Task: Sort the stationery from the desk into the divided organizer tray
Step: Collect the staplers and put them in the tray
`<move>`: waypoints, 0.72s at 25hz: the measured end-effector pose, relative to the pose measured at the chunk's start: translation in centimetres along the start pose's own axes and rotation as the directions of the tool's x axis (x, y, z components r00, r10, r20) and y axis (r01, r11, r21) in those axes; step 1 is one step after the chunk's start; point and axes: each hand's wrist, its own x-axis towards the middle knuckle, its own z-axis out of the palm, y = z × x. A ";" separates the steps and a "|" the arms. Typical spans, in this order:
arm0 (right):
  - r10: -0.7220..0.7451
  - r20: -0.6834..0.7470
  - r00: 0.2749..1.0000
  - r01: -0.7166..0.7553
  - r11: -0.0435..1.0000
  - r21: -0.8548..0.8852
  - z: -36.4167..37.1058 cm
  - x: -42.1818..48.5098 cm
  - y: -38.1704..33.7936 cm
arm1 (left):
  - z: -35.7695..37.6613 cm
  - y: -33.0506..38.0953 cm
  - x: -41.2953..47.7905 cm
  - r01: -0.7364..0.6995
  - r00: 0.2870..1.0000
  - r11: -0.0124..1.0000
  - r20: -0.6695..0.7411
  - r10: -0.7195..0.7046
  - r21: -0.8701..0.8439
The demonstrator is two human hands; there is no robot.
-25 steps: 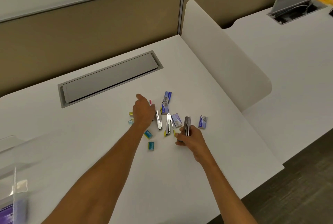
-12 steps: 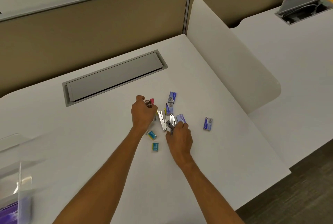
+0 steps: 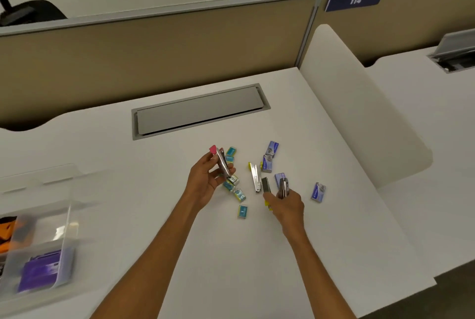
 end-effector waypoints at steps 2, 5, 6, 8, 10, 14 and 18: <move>0.044 0.154 0.987 -0.079 0.970 0.228 0.0 -1.4 -1.0 | -1.3 1.1 -1.2 -0.045 0.998 0.998 0.043 0.043 0.050; 0.024 0.345 0.938 -0.147 0.930 0.336 1.6 -3.8 -2.2 | -3.9 3.1 -3.2 -0.146 0.989 0.971 0.049 0.140 0.190; 0.010 0.387 0.922 -0.155 0.926 0.345 2.3 -4.6 -2.5 | -5.0 3.8 -4.1 -0.185 0.983 0.952 0.041 0.180 0.242; -0.011 0.459 0.888 -0.160 0.930 0.332 3.9 -6.3 -3.2 | -7.4 5.6 -6.5 -0.266 0.960 0.886 0.024 0.278 0.379; -0.019 0.512 0.859 -0.163 0.937 0.308 5.5 -8.0 -3.7 | -10.3 7.5 -8.6 -0.332 0.932 0.792 0.050 0.359 0.512; -0.007 0.584 0.811 -0.170 0.954 0.248 9.2 -11.3 -4.3 | -18.1 11.6 -12.1 -0.428 0.866 0.587 0.126 0.484 0.688; -0.022 0.638 0.770 -0.146 0.967 0.210 12.1 -14.5 -4.4 | -27.7 16.0 -14.4 -0.391 0.800 0.280 0.173 0.575 0.876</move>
